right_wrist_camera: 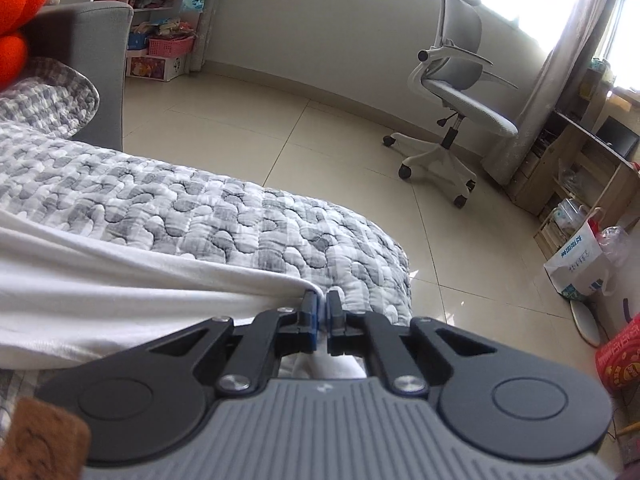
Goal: Fold clothes
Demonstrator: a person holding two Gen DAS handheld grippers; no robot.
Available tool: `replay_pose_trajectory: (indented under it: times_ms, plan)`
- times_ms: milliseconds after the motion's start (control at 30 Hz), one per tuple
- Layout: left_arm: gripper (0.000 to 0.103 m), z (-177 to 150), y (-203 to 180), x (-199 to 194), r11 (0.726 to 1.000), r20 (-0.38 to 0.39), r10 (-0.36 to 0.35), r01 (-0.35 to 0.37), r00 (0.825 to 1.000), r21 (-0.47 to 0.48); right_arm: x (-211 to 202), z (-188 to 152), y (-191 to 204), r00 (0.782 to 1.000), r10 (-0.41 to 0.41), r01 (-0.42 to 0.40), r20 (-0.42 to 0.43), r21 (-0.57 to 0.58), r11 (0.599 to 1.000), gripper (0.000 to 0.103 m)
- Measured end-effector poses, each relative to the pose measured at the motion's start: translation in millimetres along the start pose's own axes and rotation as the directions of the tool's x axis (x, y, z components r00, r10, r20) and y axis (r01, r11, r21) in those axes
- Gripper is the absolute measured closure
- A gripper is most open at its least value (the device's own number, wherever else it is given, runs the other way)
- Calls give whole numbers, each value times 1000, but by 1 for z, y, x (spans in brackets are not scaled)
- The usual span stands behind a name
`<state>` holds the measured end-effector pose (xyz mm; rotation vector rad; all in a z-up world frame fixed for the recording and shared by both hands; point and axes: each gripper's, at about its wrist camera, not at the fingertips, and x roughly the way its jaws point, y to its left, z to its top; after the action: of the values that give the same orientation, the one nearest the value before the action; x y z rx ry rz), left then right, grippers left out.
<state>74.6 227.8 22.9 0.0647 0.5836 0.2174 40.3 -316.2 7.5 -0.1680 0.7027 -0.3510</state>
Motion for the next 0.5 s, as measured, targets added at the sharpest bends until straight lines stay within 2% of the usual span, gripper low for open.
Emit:
replay_pose_trajectory:
  times_ms: [100, 133, 167, 233, 300, 400, 500]
  plan:
    - [59, 3, 22, -20, 1000, 36, 3, -2, 999, -31, -3, 3, -8, 1000, 7, -6, -9, 66, 998, 97]
    - [58, 5, 33, -26, 998, 40, 3, 0, 999, -62, -3, 3, -12, 1000, -1, 3, -16, 87, 996, 92]
    - [55, 6, 46, -33, 995, 40, 1, 3, 999, -103, -3, 2, -16, 1000, -12, 15, -25, 108, 994, 82]
    - [53, 2, 71, -47, 984, 29, 1, 4, 1000, -180, -9, -1, -27, 998, -43, 48, -35, 147, 988, 71]
    - [50, -8, 91, -63, 973, 9, 12, -10, 1000, -230, -24, -9, -39, 999, -29, 34, -27, 196, 980, 67]
    - [49, -33, 111, -88, 959, -46, 24, -36, 999, -281, -53, -26, -59, 996, 88, -76, -28, 291, 954, 62]
    - [49, -63, 123, -109, 935, -83, -34, 2, 996, -354, -84, -48, -72, 975, 216, -189, -45, 336, 923, 62]
